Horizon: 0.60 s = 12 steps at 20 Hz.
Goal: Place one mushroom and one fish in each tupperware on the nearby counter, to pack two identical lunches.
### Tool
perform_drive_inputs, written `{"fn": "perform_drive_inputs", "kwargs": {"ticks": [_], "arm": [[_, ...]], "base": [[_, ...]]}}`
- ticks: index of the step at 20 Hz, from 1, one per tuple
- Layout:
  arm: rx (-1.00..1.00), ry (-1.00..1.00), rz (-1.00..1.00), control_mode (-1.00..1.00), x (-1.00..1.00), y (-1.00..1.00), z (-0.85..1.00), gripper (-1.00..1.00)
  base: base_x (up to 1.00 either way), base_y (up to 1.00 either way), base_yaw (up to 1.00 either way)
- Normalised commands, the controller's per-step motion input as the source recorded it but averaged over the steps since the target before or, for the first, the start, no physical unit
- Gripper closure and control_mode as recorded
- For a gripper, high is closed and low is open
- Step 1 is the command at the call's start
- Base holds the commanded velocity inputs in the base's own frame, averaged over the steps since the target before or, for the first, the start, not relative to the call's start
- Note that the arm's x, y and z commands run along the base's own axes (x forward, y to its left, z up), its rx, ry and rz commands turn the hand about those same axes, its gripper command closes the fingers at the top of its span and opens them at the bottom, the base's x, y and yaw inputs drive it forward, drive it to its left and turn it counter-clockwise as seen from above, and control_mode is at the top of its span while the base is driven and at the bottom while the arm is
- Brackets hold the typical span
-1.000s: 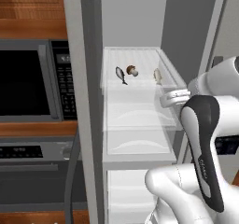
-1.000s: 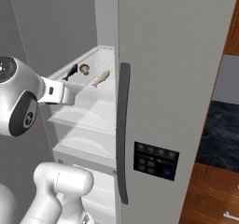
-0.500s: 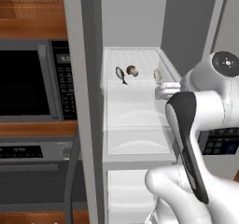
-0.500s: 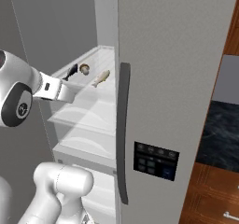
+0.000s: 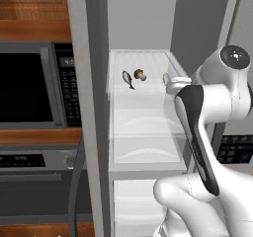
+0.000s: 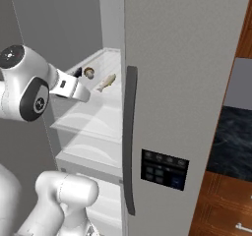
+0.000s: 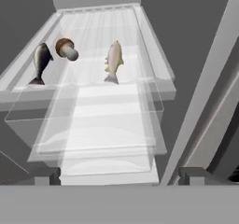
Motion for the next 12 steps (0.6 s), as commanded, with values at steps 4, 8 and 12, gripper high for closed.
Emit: {"fn": "perform_drive_inputs", "kwargs": {"ticks": [4, 8, 12], "arm": [[0.05, 0.01, 0.00, -1.00, 0.61, -0.07, 0.00, -1.00], [0.02, 0.03, 0.00, -1.00, 0.67, -0.05, 0.00, -1.00], [0.00, 0.01, 0.00, -1.00, 0.62, 0.00, 0.00, -1.00]], "base": [[0.00, 0.00, 0.00], [0.00, 0.00, 0.00], [0.00, 0.00, 0.00]]}}
